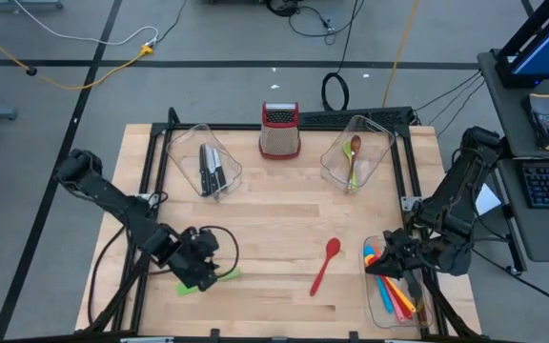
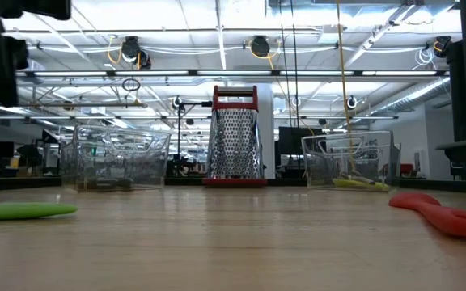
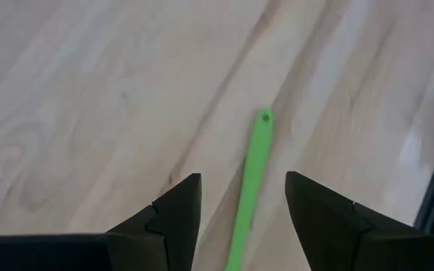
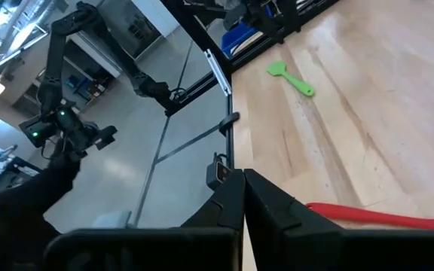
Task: Pick & Place Kitchen Items
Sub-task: Put the green spatula into the bottom right transparent bin
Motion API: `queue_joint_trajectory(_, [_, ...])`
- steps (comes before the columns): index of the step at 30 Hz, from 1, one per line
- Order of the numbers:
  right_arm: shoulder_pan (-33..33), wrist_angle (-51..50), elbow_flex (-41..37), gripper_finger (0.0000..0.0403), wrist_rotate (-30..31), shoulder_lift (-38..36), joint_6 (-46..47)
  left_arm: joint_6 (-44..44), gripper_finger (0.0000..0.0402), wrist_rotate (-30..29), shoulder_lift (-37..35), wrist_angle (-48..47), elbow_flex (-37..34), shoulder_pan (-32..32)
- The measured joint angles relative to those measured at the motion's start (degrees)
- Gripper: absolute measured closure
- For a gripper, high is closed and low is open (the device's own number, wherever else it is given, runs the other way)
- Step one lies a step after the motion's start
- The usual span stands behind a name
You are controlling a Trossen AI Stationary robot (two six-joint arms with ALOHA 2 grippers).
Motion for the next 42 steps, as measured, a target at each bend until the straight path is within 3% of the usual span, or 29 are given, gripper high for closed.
queue_joint_trajectory(8, [-0.31,-0.04,0.00,0.0402,0.00,0.00,-1.63,0.81,0.0204,1.76,4.37,-0.03,0.00,-4.91])
queue_joint_trajectory(21, [-0.31,-0.02,0.00,0.0401,0.16,0.00,-2.56,-1.75,0.0204,13.17,16.90,-0.94,-0.02,-6.76])
queue_joint_trajectory(33, [-2.16,-0.04,0.00,0.0401,-0.07,0.02,-2.56,-3.81,0.0204,12.89,17.40,-2.67,0.04,-8.23])
queue_joint_trajectory(42, [-2.16,-0.04,0.00,0.0401,-0.15,0.02,-2.58,-5.89,0.0204,17.15,17.38,-2.94,0.04,-8.99])
